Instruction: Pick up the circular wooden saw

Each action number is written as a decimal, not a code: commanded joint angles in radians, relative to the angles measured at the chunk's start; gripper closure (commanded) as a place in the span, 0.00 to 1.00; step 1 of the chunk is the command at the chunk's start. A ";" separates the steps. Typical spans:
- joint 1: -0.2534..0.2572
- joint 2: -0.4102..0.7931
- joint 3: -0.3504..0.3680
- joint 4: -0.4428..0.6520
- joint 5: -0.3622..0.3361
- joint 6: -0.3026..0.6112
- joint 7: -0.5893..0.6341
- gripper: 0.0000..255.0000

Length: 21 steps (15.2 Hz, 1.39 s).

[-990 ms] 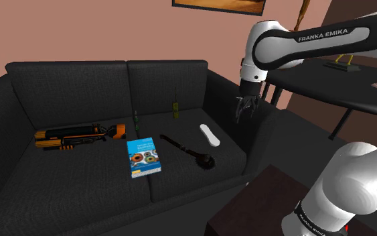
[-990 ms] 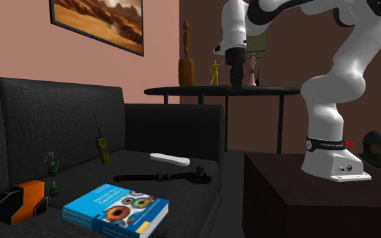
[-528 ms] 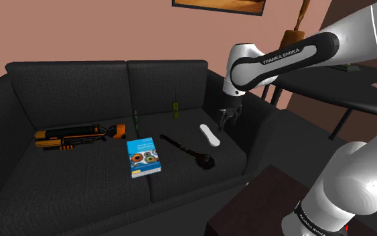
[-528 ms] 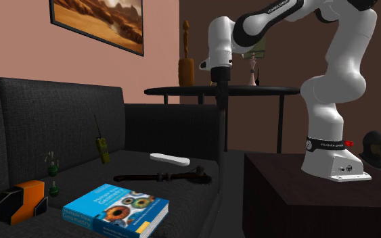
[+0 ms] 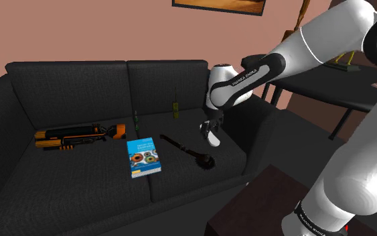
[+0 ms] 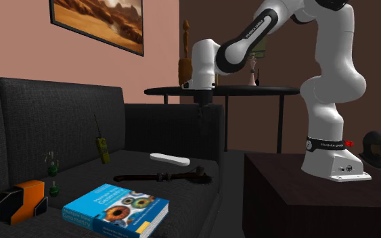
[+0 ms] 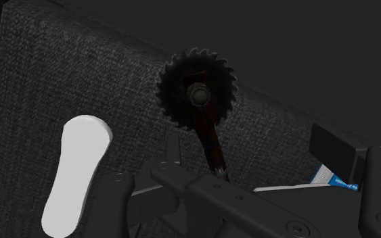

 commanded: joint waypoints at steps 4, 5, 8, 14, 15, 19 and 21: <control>0.010 0.187 0.008 0.092 -0.040 0.116 -0.011 0.00; 0.013 0.226 0.008 0.116 -0.049 0.136 -0.012 0.00; 0.023 0.344 0.008 0.195 -0.078 0.187 -0.013 0.00; 0.047 0.552 0.000 0.364 -0.128 0.247 -0.016 0.00; 0.048 0.564 -0.001 0.366 -0.129 0.257 -0.015 0.00; 0.050 0.610 -0.005 0.375 -0.133 0.294 -0.009 0.00; 0.052 0.641 -0.008 0.383 -0.136 0.317 -0.005 0.00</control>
